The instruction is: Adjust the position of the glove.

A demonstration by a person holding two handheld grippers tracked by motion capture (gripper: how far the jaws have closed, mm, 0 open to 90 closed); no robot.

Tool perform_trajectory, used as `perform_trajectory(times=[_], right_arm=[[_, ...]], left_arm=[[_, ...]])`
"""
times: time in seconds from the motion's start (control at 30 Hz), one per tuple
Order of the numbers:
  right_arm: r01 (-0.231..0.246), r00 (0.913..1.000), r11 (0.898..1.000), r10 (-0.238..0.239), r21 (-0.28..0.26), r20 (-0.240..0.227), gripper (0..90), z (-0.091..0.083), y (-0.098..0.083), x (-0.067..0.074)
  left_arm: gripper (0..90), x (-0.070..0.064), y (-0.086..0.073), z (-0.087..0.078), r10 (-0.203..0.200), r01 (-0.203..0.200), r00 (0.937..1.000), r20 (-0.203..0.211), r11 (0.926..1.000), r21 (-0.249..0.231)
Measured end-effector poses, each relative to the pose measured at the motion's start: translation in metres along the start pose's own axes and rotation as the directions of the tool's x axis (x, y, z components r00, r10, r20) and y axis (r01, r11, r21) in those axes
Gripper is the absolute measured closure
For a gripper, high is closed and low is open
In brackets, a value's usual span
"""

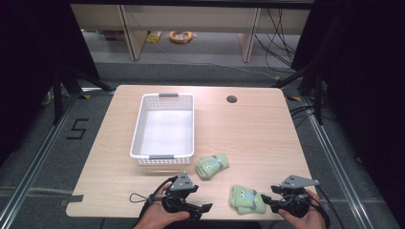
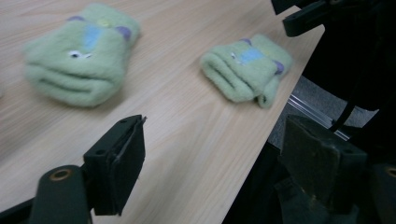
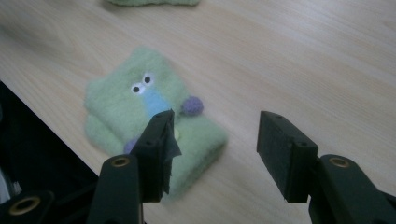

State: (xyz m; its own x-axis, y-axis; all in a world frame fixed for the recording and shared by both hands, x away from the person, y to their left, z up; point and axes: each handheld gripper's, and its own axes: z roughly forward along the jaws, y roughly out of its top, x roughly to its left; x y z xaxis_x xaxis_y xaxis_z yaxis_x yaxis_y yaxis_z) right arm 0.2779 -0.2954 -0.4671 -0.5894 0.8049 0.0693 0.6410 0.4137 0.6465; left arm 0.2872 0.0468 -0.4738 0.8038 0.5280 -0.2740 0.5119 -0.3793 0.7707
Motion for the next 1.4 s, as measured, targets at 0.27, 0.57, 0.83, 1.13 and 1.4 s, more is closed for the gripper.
perform_trajectory(times=[0.27,0.57,0.83,1.13,1.4], right_arm=[[-0.006,1.0000,1.000,0.006,-0.002,0.001,55.8,0.006,0.004,-0.001],[-0.002,0.9999,1.000,0.002,0.021,-0.010,57.4,0.012,0.004,-0.003],[-0.003,0.9998,0.999,0.004,0.036,-0.018,58.9,0.023,0.006,-0.004],[-0.004,0.9996,0.997,0.006,0.071,-0.028,63.6,0.032,0.003,-0.003],[0.034,0.9976,0.998,-0.031,0.055,-0.061,81.2,0.033,0.001,-0.002]], left_arm=[[28.6,-0.009,0.009,0.027,-0.002,0.001,0.9993,0.036,0.9995,0.032],[40.1,-0.018,0.014,0.051,0.038,-0.044,0.9953,0.089,0.9969,0.065],[45.0,-0.018,0.020,0.073,0.051,-0.059,0.9947,0.090,0.9938,0.094],[51.9,-0.026,0.019,0.094,0.134,-0.141,0.9893,0.059,0.9791,0.146],[76.0,-0.027,0.018,0.095,0.157,-0.163,0.9863,0.052,0.9767,0.140]])
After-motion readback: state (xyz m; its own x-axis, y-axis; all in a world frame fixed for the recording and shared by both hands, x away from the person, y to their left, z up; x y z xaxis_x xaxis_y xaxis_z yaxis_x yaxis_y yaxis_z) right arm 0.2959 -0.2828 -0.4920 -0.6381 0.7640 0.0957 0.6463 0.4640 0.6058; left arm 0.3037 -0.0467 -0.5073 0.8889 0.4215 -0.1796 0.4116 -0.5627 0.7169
